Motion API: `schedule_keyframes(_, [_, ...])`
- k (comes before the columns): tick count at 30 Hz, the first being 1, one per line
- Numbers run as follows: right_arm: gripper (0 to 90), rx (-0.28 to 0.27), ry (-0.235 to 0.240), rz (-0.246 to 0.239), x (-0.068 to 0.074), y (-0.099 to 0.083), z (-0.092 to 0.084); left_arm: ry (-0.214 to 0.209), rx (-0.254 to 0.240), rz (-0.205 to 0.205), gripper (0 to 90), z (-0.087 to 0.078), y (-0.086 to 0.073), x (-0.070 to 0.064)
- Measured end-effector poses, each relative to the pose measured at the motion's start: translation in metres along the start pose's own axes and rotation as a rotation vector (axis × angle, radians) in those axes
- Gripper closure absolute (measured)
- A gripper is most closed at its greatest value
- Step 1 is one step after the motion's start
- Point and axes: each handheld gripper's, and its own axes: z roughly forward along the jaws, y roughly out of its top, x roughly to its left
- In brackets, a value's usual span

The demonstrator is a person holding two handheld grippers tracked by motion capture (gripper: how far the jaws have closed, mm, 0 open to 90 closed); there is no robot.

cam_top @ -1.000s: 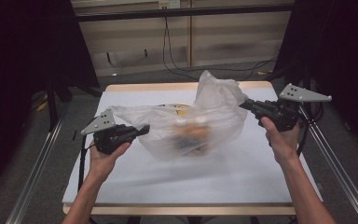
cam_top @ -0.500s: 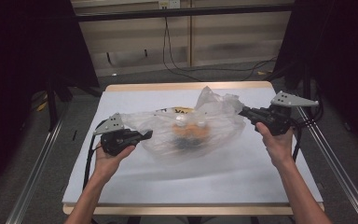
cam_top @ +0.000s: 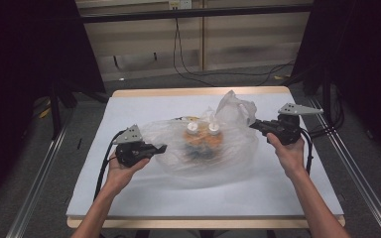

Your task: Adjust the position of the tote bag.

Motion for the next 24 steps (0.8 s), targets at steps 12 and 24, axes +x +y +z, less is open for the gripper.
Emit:
schedule_keyframes(12, [90.0, 0.129, -0.015, 0.023, -0.012, -0.024, 0.017, -0.027, 0.088, 0.013, 90.0, 0.018, -0.011, -0.002])
schedule_keyframes(24, [90.0, 0.221, -0.013, 0.041, -0.018, -0.046, 0.026, -0.028, 0.172, 0.01, 90.0, 0.031, -0.026, -0.001])
